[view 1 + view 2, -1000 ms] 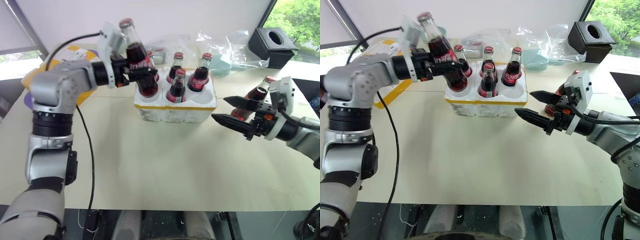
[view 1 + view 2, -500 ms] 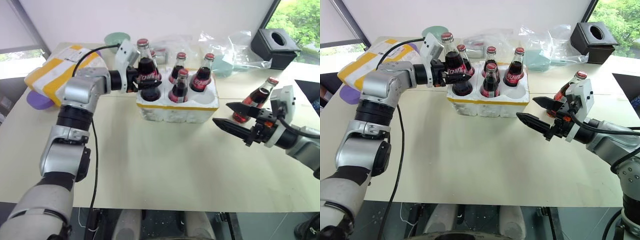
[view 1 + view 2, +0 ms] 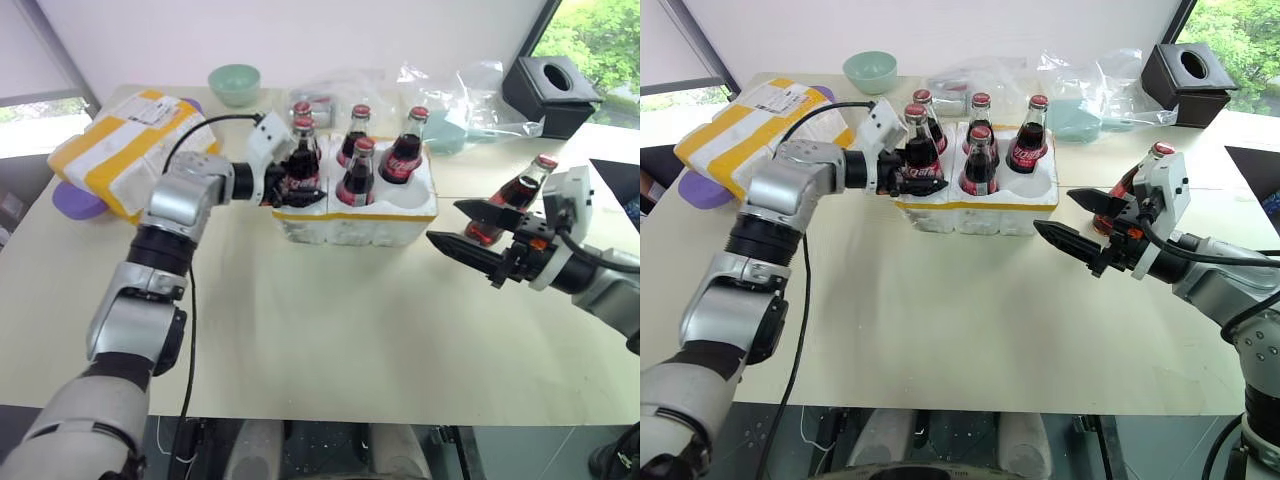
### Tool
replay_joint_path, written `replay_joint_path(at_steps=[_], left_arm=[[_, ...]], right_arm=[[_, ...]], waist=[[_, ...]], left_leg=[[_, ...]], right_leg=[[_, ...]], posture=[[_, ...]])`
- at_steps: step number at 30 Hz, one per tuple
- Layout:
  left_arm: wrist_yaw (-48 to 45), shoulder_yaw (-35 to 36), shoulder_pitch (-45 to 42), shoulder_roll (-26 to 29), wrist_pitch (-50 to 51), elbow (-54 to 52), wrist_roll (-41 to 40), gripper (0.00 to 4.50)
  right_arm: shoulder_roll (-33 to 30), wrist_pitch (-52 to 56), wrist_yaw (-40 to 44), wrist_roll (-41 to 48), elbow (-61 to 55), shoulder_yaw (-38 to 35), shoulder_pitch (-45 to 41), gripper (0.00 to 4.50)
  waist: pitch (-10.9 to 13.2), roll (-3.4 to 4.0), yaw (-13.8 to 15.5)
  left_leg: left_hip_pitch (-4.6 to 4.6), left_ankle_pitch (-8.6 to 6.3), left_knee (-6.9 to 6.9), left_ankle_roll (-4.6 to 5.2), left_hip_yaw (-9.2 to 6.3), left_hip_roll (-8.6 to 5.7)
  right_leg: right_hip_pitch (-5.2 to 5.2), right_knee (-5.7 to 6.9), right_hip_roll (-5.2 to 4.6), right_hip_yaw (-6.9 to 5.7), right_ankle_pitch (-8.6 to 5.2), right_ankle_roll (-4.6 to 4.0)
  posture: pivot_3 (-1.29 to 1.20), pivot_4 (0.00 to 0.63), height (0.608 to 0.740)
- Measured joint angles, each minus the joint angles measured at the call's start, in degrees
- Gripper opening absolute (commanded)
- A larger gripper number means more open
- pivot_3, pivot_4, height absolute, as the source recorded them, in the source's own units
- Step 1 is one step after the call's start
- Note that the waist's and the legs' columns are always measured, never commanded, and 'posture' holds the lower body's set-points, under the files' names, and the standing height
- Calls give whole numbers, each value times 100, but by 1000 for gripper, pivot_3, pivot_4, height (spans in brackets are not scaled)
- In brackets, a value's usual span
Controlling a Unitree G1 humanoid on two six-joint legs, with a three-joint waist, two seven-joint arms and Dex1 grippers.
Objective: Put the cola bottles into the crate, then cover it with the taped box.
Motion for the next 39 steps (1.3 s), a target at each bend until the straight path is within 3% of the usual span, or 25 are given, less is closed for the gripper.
replay_joint_path(at_steps=[3, 5, 7, 15, 18, 23, 26, 32, 39], left_arm=[[64, -24, 38, -30, -309, 3, 155, 2808], [92, -26, 46, -69, -399, 12, 195, 3841], [183, 15, 46, -91, -425, 28, 230, 4454], [137, 294, 188, -33, -304, -105, 43, 4454], [-253, 702, 339, 232, 320, -627, -609, 4454], [-1131, 1705, 379, 1258, 1914, -2042, -2216, 4454], [-1540, 1683, 799, 1588, 2344, -2806, -2740, 4454], [-1459, 1209, 1542, 1618, 2435, -3213, -2752, 4454], [-1027, 1160, 1814, 1454, 2325, -3597, -2744, 4454]], right_arm=[[-3, 0, 0, 0, -3, -6, 37, 4500], [-7, 0, 5, 0, -3, -8, 81, 4500], [-11, 0, 14, 0, -3, -9, 95, 4500], [-55, 0, 36, -15, -1, -22, 105, 4500], [-85, 0, 30, -43, -7, -140, 197, 4500], [-88, 3, -120, -60, -72, -506, 595, 4500], [8, 4, -349, -83, -256, -761, 974, 4500], [428, 25, -1134, -386, -304, -1222, 1709, 4500], [771, -249, -1779, -1012, 105, -1236, 1472, 4500]], waist=[[-1, 2, 17], [-1, 2, 27], [-2, 2, 29], [-2, 2, 4], [-1, 2, -19], [-4, 6, -99], [-6, 10, -85], [-7, 8, -85], [-7, 10, -111]], left_leg=[[4, 0, 1, 0, 0, 0], [4, 0, 4, 0, 0, 0], [6, 0, 7, 0, 0, 0], [7, 0, 6, 0, -1, 0], [2, 0, 4, 0, -2, 2], [10, 0, -2, 0, -3, 3], [46, -1, -3, 0, -3, 4], [48, -1, 3, 0, 0, 5], [51, -1, -2, 0, 4, 8]], right_leg=[[5, 0, 0, 0, 0, 0], [9, -1, 0, 0, 0, 0], [13, -1, 0, 0, 0, 0], [11, 1, 0, -1, 0, 0], [2, 5, 1, 0, 0, 0], [9, 5, 1, 0, -1, -1], [47, -2, 0, 0, -3, -4], [51, -8, 1, 5, -15, -25], [46, -5, 3, 8, -15, -26]], posture=[[0, 150, 739], [0, 150, 739], [0, 150, 739], [0, 150, 739], [0, 150, 739], [0, 150, 739], [0, 150, 739], [0, 150, 739], [0, 150, 739]])
